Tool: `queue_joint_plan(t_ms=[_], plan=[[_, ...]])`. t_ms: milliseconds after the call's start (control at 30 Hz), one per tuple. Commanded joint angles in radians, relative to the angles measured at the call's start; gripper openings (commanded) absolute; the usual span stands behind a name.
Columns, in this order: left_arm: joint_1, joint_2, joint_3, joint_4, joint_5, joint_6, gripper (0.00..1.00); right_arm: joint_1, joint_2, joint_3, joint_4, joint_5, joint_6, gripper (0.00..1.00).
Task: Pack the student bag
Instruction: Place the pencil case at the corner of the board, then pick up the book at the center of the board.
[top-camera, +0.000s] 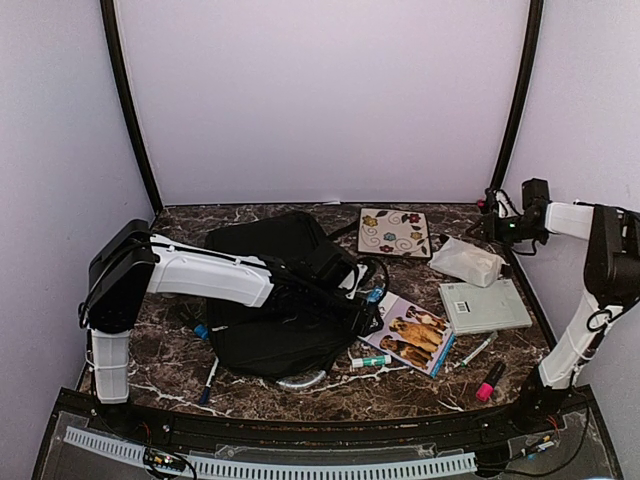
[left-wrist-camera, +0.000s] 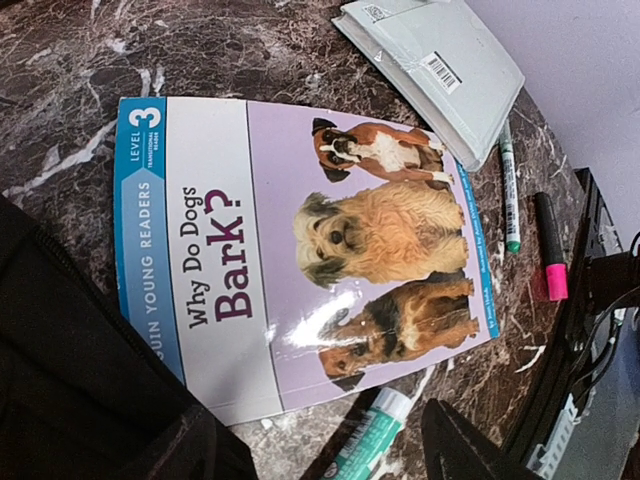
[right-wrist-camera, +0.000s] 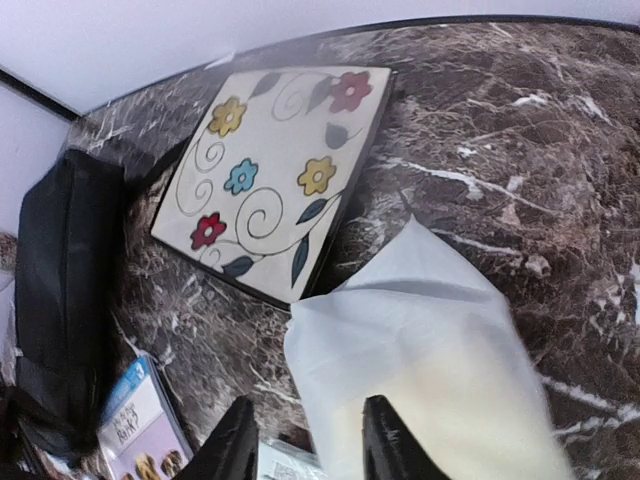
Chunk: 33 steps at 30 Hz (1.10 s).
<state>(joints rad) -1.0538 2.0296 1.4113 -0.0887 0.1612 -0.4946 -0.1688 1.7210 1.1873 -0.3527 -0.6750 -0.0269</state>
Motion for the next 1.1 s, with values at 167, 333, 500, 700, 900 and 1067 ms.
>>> queue_joint_plan(t_ms=[167, 333, 500, 700, 900, 1067], plan=[[-0.005, 0.082, 0.046, 0.123, 0.102, -0.228, 0.73, 0.040, -0.296, -0.154, 0.046, 0.128, -0.079, 0.48], [-0.003, 0.130, 0.074, 0.121, 0.154, -0.321, 0.74, 0.197, -0.327, -0.232, -0.052, 0.125, -0.287, 0.47], [-0.003, 0.146, 0.041, 0.166, 0.173, -0.408, 0.76, 0.320, -0.293, -0.303, -0.072, 0.149, -0.387, 0.61], [-0.005, 0.152, 0.023, 0.118, 0.160, -0.486, 0.76, 0.406, -0.163, -0.263, -0.114, 0.233, -0.385, 0.70], [-0.027, 0.106, 0.024, -0.022, 0.064, -0.531, 0.76, 0.468, -0.071, -0.248, -0.121, 0.274, -0.366, 0.78], [-0.028, 0.065, -0.040, -0.105, -0.003, -0.629, 0.72, 0.503, -0.038, -0.238, -0.126, 0.337, -0.355, 0.78]])
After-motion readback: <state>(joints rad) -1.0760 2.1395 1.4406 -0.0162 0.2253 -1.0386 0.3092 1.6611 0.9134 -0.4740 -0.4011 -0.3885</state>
